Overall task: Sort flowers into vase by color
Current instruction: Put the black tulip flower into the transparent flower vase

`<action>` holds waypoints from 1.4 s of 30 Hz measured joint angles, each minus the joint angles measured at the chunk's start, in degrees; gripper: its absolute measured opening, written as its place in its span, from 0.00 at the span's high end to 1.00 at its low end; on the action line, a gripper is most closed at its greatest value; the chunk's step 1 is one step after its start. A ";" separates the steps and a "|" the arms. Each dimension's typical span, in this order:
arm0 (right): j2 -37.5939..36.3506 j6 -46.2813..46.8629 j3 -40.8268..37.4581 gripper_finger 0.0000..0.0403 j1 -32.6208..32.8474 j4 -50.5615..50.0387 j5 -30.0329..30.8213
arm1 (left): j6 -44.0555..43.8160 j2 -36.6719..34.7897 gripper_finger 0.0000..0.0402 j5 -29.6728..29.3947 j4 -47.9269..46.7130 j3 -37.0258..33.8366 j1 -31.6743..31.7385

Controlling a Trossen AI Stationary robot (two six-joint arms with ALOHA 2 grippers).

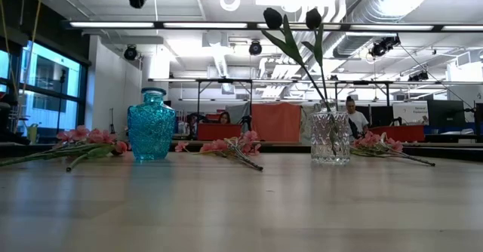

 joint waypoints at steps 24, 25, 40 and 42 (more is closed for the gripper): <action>-23.65 12.67 -34.14 0.36 -7.80 11.98 -2.70 | -66.22 27.56 0.63 -6.44 -67.24 10.06 -9.43; -23.55 12.18 -34.14 0.36 -7.80 12.93 -2.57 | -65.91 28.96 0.63 -5.90 -67.43 9.89 -8.92; -19.57 13.06 -34.14 0.36 -7.80 21.42 -1.35 | -66.88 33.60 0.63 -2.78 -56.07 0.77 -1.47; -19.09 13.11 -34.14 0.36 -7.80 21.50 -1.35 | -66.99 33.61 0.63 -2.76 -52.76 -0.60 -1.11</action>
